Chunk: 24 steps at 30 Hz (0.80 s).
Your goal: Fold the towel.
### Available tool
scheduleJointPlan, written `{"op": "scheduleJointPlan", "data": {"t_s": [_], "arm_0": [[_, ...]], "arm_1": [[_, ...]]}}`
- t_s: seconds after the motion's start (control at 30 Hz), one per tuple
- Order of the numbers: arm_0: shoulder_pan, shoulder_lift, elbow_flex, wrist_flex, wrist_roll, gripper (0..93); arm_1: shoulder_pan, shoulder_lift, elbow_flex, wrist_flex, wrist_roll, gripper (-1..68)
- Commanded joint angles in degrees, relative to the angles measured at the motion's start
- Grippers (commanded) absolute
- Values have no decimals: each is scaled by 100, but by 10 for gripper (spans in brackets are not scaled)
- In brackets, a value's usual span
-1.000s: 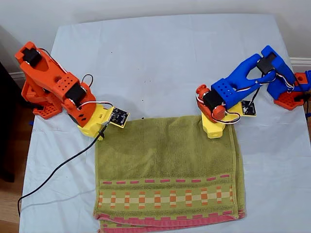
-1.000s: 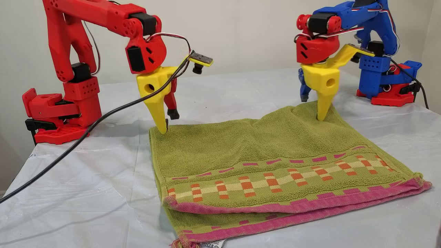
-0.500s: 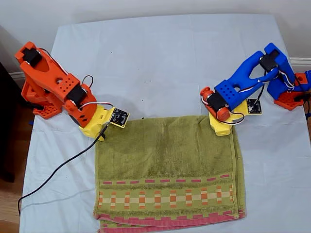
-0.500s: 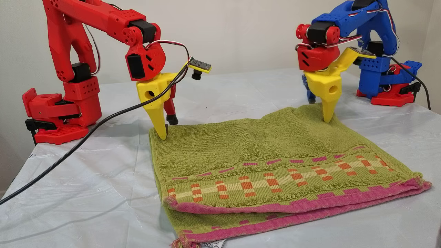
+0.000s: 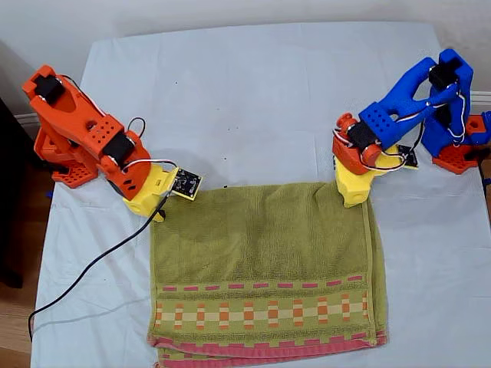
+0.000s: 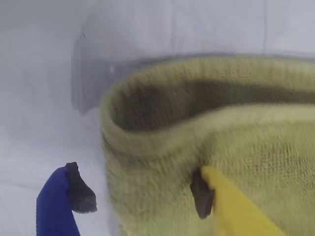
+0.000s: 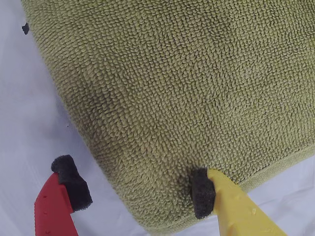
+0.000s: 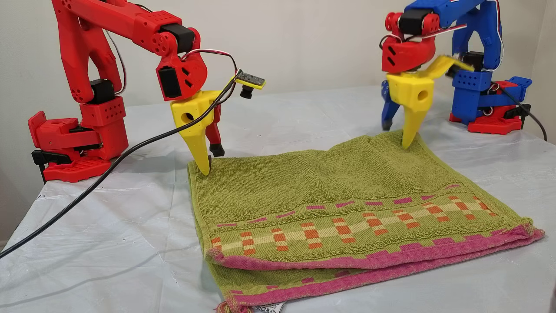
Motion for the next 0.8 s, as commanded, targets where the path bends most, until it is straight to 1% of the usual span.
{"op": "scheduleJointPlan", "data": {"t_s": [0.0,0.1,0.2,0.47,0.67,0.77], "arm_0": [[-105,448,-9,-158,-35,475],[-132,466,-18,-185,9,474],[-105,492,35,-193,-53,473],[-132,483,79,-290,97,485],[-123,457,79,-334,97,477],[-123,457,70,-343,88,475]], "arm_1": [[-88,527,-501,9,-246,420],[-97,114,-782,-290,-642,413],[-97,-26,-861,-396,-747,409],[-88,237,-176,-914,-817,400],[-97,562,466,-993,-756,398],[-88,571,475,-694,-756,397]]}}
